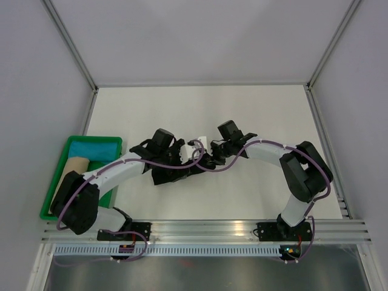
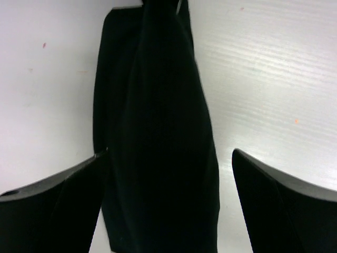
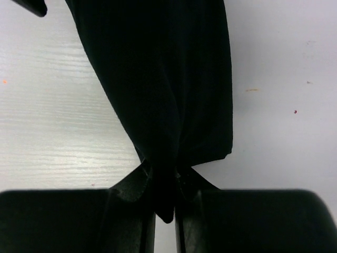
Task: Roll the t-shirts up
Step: Roll the tshirt
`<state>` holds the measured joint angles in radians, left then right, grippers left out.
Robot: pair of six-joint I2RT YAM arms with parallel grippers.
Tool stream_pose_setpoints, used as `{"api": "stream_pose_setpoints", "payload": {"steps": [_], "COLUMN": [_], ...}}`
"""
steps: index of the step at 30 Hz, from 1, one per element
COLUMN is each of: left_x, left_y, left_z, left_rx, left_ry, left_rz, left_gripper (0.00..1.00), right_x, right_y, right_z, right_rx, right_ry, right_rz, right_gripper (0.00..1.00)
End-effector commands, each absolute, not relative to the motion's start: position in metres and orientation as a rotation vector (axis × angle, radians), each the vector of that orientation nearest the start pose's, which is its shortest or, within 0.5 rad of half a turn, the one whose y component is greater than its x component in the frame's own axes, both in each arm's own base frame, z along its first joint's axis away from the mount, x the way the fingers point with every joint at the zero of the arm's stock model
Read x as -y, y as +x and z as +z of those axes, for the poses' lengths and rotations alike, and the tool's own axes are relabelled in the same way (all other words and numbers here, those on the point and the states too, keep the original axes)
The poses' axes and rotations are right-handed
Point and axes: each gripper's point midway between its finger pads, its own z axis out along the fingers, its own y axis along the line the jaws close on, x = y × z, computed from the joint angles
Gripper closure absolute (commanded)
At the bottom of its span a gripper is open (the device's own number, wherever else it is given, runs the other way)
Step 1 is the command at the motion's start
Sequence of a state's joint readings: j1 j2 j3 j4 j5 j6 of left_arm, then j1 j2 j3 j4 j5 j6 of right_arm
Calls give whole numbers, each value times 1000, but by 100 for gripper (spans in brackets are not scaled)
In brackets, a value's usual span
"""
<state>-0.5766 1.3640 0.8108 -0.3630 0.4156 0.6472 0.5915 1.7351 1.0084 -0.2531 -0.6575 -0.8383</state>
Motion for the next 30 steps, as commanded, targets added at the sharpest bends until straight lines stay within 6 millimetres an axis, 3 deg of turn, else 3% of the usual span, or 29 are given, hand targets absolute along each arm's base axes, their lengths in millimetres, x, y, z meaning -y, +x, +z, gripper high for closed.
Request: {"api": "stream_pose_setpoints", "payload": {"steps": [1, 4, 9, 11, 15, 16, 19, 21, 26, 30], "left_x": [228, 233, 222, 222, 218, 220, 223, 227, 230, 230], "left_y": [261, 255, 263, 261, 258, 261, 255, 252, 243, 255], "left_z": [70, 61, 24, 19, 31, 50, 75, 81, 62, 44], "left_rx": [-1799, -1813, -1941, -1935, -1896, -1852, -1778, -1759, -1740, -1761], "left_ry": [1610, 1638, 1662, 1670, 1563, 1512, 1465, 1448, 1531, 1601], "left_rz": [-412, -437, -338, -340, -365, -381, -443, -480, -524, -442], "left_gripper": [0, 0, 0, 0, 0, 0, 0, 0, 0, 0], "right_x": [-295, -295, -297, -298, -295, -289, -284, -285, -285, -289], "right_y": [270, 272, 272, 271, 272, 268, 269, 269, 273, 275], "right_z": [55, 54, 54, 55, 57, 52, 52, 51, 52, 51], "right_rx": [-1618, -1624, -1631, -1631, -1669, -1698, -1732, -1739, -1797, -1824], "right_ry": [-1769, -1761, -1753, -1749, -1765, -1787, -1775, -1759, -1722, -1691], "right_rz": [823, 815, 829, 846, 883, 891, 878, 877, 884, 904], "right_gripper": [100, 100, 100, 100, 99, 99, 99, 99, 99, 99]}}
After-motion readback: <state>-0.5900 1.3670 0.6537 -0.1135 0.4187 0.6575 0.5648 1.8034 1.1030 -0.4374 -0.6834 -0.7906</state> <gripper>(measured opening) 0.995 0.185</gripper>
